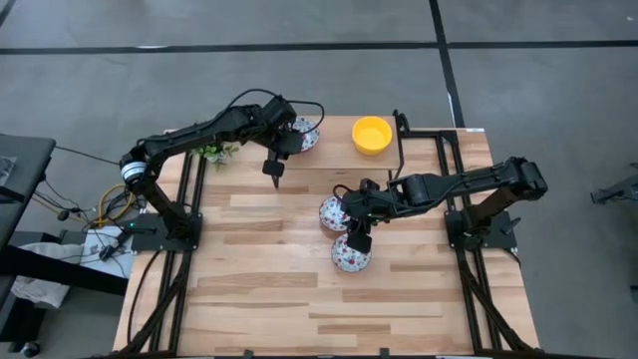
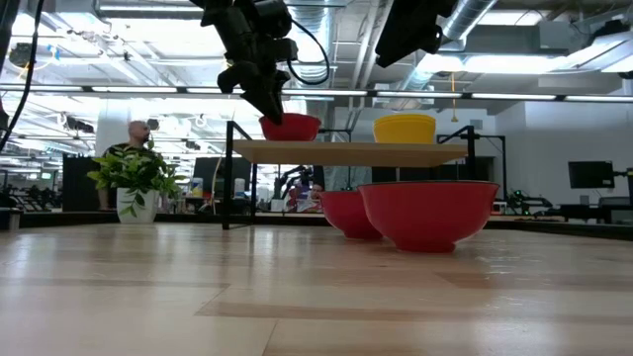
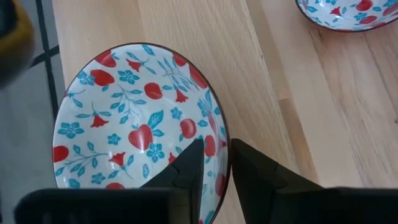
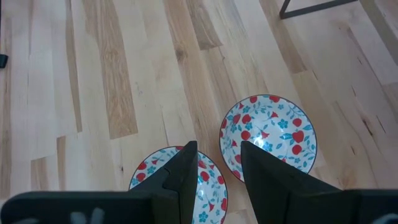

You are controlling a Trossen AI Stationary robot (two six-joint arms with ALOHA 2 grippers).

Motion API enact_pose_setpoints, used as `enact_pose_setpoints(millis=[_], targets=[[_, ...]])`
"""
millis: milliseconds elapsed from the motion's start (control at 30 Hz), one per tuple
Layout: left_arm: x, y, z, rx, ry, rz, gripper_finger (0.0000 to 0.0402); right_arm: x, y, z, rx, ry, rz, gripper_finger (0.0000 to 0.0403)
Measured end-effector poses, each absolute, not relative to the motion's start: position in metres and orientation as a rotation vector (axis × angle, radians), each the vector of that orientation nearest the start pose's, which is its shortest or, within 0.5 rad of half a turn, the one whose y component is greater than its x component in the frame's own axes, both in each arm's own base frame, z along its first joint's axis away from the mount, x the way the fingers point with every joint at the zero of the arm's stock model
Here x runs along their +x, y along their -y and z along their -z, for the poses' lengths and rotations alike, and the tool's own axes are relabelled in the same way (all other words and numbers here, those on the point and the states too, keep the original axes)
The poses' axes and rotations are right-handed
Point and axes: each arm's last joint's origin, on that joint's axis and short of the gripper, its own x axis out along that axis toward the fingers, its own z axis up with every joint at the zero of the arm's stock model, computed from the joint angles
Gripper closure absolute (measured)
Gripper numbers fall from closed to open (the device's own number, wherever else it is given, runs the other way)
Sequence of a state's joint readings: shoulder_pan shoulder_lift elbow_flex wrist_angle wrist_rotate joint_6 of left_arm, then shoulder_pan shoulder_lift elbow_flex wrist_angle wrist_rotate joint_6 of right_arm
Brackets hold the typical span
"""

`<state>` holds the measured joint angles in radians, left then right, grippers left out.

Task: Pick & Place Mini bowls
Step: Put the bottom left red bowl on the shelf, then stack the bottom red bowl on the other red bowl on the shelf

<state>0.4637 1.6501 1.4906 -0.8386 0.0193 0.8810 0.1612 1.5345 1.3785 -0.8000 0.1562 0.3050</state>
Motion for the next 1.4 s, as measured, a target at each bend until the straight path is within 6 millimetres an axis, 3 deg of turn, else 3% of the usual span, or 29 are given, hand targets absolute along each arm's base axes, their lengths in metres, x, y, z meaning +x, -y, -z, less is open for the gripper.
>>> enact_pose_setpoints(millis=[800, 1400], targets=[[0.309, -0.151, -0.305, 0.589, -1.11, 0.018, 0.0322, 0.314, -0.046, -0.31, 0.131, -0.934, 0.139, 0.029], [0.298, -0.141, -0.327, 0.603, -1.045, -0.017, 0.0322, 0.313, -0.047, -0.309, 0.134, -0.941, 0.14, 0.029]])
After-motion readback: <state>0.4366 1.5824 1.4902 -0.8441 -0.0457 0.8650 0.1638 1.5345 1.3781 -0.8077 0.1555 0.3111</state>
